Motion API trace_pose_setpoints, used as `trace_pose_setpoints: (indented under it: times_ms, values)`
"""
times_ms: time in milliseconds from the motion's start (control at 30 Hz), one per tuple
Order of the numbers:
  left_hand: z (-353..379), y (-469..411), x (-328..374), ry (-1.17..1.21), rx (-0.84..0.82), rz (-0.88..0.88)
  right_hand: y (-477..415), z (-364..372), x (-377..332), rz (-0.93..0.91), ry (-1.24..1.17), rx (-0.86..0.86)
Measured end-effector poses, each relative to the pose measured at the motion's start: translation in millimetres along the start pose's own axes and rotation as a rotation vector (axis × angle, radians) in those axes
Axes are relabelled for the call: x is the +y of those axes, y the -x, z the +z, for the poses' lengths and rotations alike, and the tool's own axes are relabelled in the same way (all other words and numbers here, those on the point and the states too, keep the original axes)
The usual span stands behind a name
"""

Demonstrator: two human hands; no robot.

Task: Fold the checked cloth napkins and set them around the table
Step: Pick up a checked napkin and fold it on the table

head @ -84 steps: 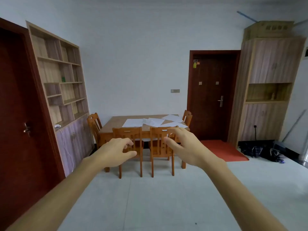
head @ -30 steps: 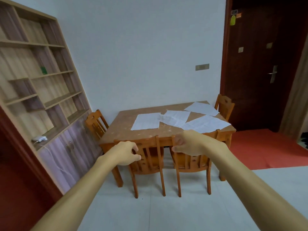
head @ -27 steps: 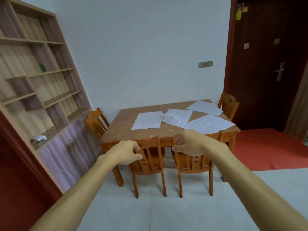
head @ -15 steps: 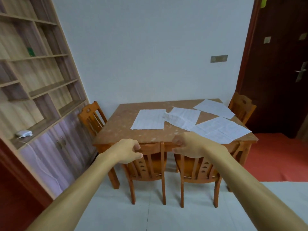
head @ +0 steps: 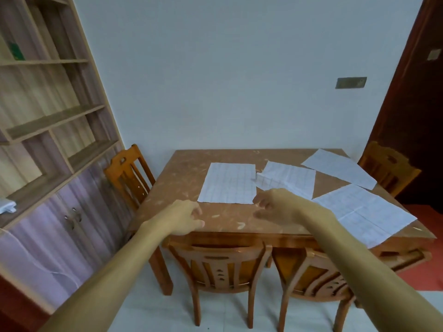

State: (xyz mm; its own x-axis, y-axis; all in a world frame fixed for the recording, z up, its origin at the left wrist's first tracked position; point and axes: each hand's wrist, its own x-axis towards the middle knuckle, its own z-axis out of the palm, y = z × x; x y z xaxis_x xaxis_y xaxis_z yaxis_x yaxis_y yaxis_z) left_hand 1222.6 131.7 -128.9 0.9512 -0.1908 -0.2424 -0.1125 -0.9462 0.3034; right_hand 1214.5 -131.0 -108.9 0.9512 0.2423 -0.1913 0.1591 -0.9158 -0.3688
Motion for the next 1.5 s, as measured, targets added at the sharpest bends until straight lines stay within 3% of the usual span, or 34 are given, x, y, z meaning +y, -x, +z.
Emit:
trace_pose_setpoints:
  times_ms: [567, 867, 1067, 1300, 1500]
  values:
    - [-12.7, -310.0, -52.4, -0.018, -0.071, -0.092, -327.3, 15.8, 100.1, -0.003, -0.105, -0.147]
    - [29.5, -409.8, -88.0, 0.073, -0.195, -0.196, -431.3, 65.4, 150.2, 0.078, -0.165, -0.245]
    - [67.7, -461.3, -131.1, 0.205, -0.236, -0.283, -467.9, 128.1, 174.1, 0.305, -0.293, -0.198]
    - [113.6, -514.0, -164.5, 0.324, -0.034, -0.431, -497.6, 178.3, 181.4, 0.659, -0.437, -0.084]
    - [138.6, -546.5, -175.3, 0.311, -0.012, -0.508, -515.5, 206.2, 181.8, 0.811, -0.486, -0.046]
